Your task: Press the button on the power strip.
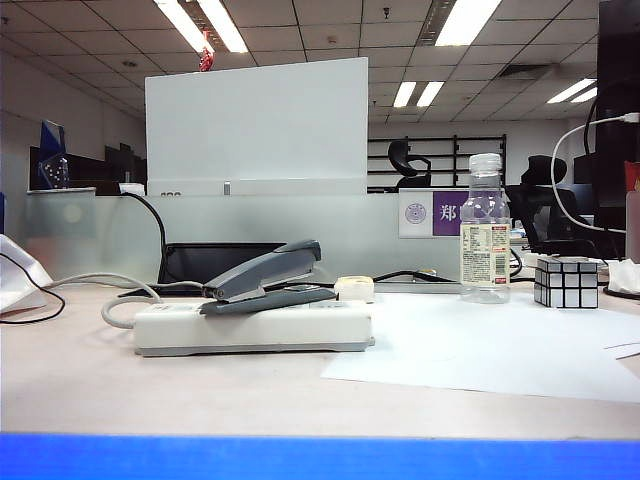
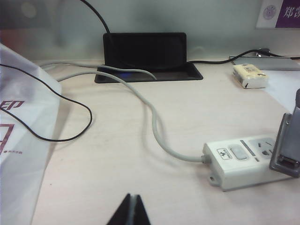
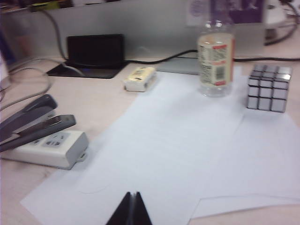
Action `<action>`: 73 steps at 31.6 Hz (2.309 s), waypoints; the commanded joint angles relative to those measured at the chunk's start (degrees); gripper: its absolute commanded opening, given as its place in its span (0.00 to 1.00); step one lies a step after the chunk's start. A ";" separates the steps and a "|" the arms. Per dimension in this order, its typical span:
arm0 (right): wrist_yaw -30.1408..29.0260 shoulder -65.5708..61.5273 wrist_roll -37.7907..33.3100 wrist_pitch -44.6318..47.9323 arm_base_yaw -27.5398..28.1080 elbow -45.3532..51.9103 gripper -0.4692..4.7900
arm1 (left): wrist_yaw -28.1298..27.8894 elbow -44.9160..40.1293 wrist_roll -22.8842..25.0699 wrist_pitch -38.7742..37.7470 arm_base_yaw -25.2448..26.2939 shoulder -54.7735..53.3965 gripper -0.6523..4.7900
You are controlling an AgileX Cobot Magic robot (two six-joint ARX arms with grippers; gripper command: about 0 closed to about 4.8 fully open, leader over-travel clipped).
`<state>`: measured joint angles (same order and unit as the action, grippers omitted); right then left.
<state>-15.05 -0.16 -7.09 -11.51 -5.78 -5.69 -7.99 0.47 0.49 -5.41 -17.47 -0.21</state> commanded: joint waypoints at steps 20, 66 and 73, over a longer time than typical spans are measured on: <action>-14.49 0.07 -1.66 5.40 12.44 1.62 0.09 | 11.47 0.07 -3.76 3.10 19.50 0.09 0.11; 5.97 0.07 4.26 3.58 10.03 1.33 0.09 | 11.69 0.07 -3.74 2.95 21.11 0.09 0.11; 11.19 0.07 5.66 3.69 5.88 1.16 0.09 | 11.67 0.07 -3.74 2.95 21.14 0.09 0.11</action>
<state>-5.56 -0.16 -1.78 -8.88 0.38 -4.05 3.70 0.47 -3.27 -3.20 3.60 -0.19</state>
